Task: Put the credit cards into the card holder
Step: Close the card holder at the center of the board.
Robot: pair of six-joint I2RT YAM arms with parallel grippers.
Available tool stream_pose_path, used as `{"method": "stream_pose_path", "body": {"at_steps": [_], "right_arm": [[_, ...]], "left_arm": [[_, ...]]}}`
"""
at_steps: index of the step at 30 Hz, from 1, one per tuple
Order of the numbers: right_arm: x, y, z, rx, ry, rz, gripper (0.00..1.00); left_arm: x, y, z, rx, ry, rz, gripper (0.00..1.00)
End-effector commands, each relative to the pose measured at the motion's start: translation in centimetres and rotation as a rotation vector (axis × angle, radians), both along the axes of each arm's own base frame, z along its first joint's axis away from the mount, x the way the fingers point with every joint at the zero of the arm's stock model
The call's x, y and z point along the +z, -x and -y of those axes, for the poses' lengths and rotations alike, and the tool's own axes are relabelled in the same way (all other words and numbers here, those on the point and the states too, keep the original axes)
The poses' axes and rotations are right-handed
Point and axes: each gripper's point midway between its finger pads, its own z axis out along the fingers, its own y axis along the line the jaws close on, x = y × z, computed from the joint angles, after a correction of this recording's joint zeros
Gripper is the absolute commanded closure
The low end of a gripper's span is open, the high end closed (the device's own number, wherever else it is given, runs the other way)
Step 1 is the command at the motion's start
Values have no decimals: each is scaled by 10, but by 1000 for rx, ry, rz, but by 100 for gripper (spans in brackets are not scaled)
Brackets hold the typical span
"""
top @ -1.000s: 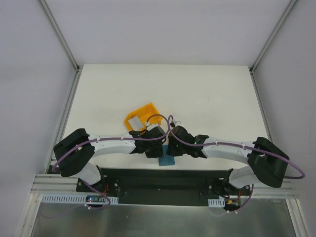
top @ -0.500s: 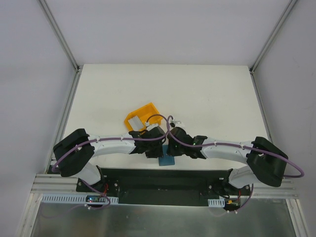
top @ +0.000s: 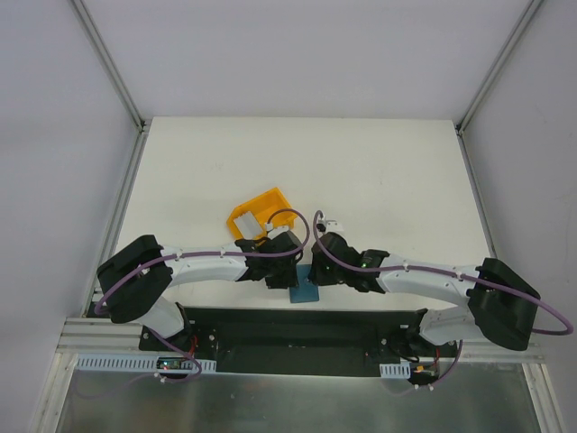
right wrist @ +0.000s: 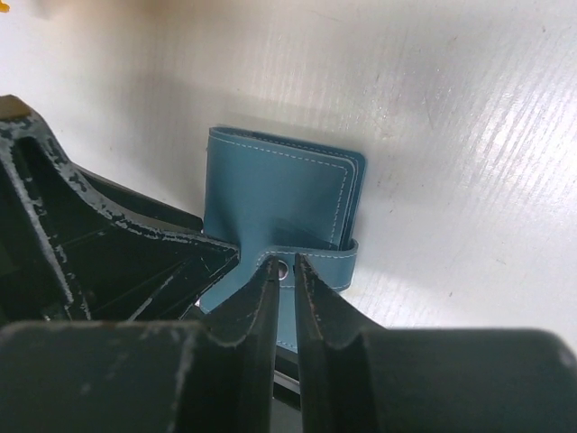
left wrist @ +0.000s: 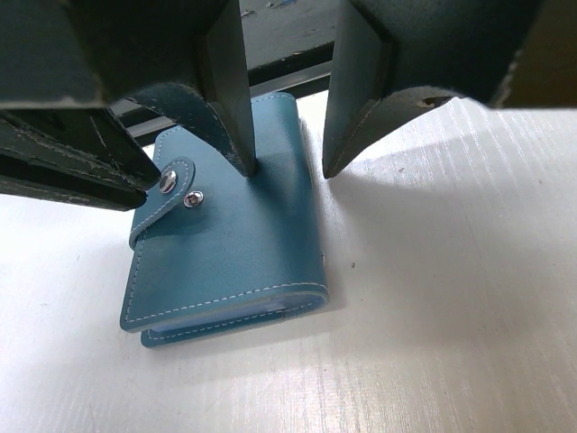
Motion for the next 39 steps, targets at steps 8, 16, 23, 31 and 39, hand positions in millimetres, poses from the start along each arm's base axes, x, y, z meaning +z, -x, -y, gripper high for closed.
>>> {"method": "stream_pose_path", "body": {"at_steps": [8, 16, 23, 31, 39], "right_arm": [[-4, 10, -2, 0, -33, -40, 86], [-9, 8, -3, -5, -14, -38, 83], [-16, 4, -6, 3, 27, -44, 83], [-14, 4, -6, 10, 36, -41, 81], [-24, 4, -1, 4, 137, -89, 82]], "left_arm": [[-11, 8, -14, -12, -63, -10, 66], [-10, 9, -13, -14, -59, -9, 65], [-11, 9, -14, -13, -60, -11, 66], [-11, 9, -15, -12, -60, -10, 65], [-10, 9, -15, -11, -59, -6, 66]]}}
